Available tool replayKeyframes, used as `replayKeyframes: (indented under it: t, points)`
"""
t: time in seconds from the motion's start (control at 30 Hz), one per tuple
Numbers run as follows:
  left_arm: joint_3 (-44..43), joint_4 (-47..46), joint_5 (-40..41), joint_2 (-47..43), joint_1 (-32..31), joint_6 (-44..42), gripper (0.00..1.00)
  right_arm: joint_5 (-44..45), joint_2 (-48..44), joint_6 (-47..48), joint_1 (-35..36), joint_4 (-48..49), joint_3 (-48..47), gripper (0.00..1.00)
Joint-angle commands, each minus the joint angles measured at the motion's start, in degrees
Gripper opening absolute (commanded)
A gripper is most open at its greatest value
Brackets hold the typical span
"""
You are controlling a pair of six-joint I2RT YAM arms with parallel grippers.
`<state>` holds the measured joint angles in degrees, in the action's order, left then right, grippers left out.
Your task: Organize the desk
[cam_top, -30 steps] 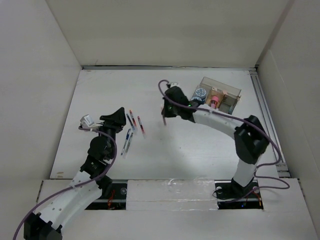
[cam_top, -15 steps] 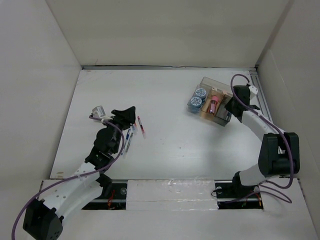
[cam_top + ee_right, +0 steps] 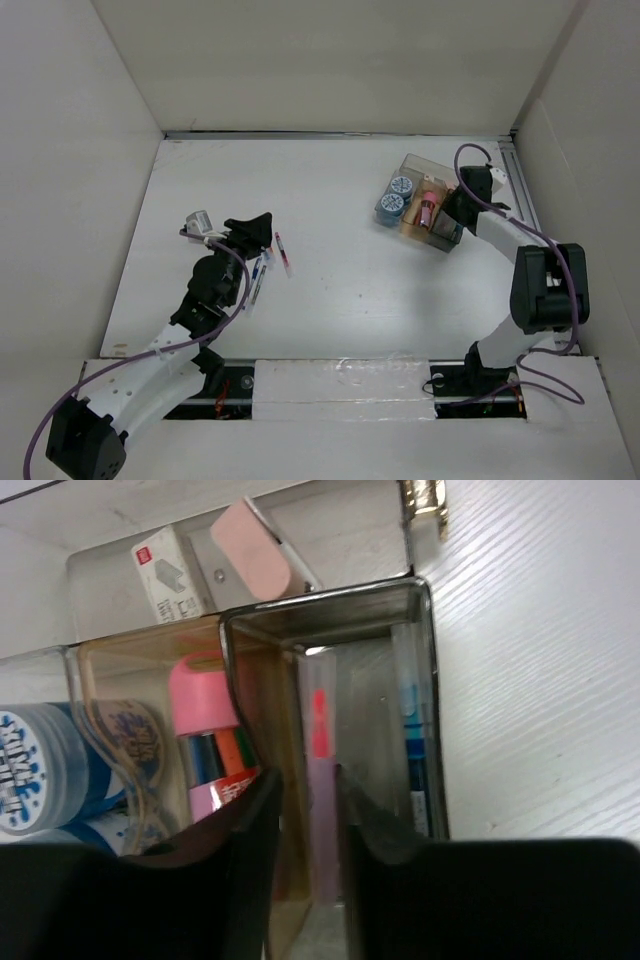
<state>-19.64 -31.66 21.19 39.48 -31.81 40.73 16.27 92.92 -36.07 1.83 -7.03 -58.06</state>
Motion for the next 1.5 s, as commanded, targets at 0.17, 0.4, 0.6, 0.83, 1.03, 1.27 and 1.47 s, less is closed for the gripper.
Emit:
replayKeyframes:
  t: [0.17, 0.4, 0.6, 0.83, 1.03, 1.27, 1.47]
  points:
    - [-2.6, -2.6, 0.1, 0.3, -0.3, -1.1, 0.56, -0.9, -6.3, 0.3, 5.1, 0.9, -2.3, 0.54]
    - [-1.3, -2.4, 3.2, -3.5, -0.3, -0.2, 0.53, -9.9, -3.4, 4.5, 24.0, 1.5, -6.6, 0.00]
    - [0.6, 0.7, 10.3, -10.6, -0.8, 2.9, 0.52, -8.3, 12.8, 7.3, 41.5, -9.5, -22.2, 0.07]
    - [2.3, 0.2, 11.3, -14.6, -0.8, 3.2, 0.53, -7.8, 26.6, 9.1, 50.1, -16.7, -37.5, 0.48]
    - [2.1, 0.2, 10.8, -14.0, -0.8, 3.0, 0.53, -7.8, 30.9, 9.4, 52.8, -19.4, -41.8, 0.49]
    - [2.3, 0.2, 10.8, -14.6, -0.8, 2.9, 0.53, -6.1, 33.9, 7.7, 53.4, -20.4, -42.7, 0.45]
    - [2.5, 0.2, 11.0, -15.1, -0.8, 2.9, 0.53, -5.0, 35.0, 5.8, 53.9, -20.1, -41.4, 0.38]
